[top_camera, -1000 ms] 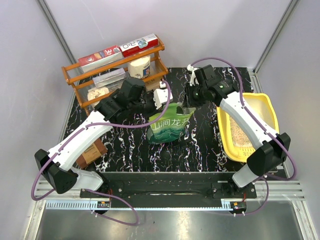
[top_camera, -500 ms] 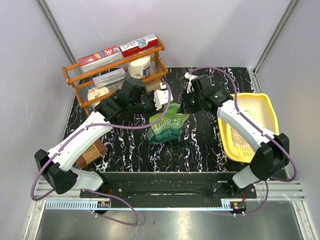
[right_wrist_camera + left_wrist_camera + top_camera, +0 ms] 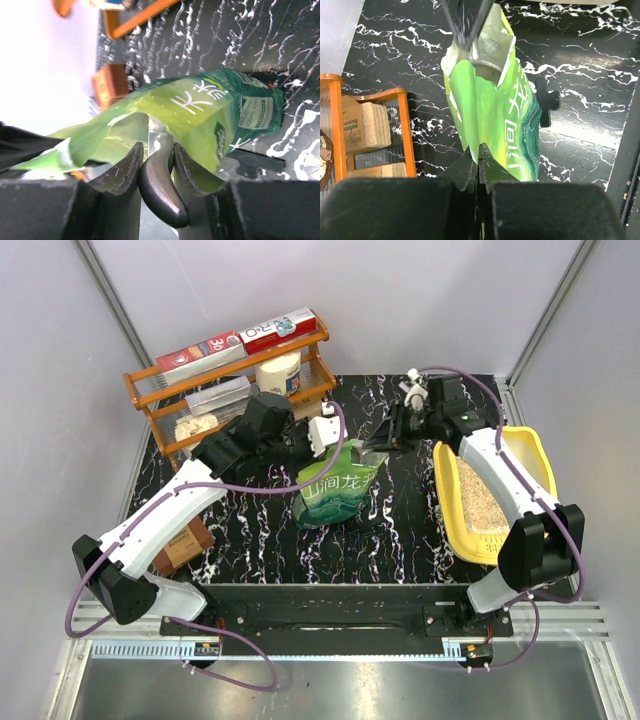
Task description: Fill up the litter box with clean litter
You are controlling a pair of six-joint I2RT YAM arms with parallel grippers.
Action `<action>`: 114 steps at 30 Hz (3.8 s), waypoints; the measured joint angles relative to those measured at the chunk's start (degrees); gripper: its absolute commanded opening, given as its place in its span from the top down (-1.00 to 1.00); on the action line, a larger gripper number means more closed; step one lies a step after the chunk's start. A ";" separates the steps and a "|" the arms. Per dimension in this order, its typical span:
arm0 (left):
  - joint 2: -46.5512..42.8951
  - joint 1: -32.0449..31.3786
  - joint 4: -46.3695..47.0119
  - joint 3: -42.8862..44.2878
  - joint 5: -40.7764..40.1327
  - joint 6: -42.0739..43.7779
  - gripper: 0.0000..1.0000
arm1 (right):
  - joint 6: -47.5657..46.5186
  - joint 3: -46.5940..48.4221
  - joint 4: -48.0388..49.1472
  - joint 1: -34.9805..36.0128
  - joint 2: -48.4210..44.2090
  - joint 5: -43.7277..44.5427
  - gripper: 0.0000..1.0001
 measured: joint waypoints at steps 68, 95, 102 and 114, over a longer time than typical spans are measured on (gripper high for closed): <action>5.16 -0.37 -6.47 7.74 -3.21 5.51 1.00 | -1.70 -5.33 -2.84 -29.86 -1.18 -39.69 1.00; 5.22 -0.31 -6.47 7.74 -1.60 5.90 1.00 | 18.78 -20.68 24.83 -51.04 -12.87 -41.79 1.00; 5.84 -0.11 -6.12 7.87 0.28 5.79 1.00 | 17.27 -23.21 24.55 -67.17 -18.25 -39.10 1.00; 5.84 0.00 -4.59 7.08 1.20 5.25 1.00 | -11.69 -16.52 2.86 -70.66 -18.27 -20.39 1.00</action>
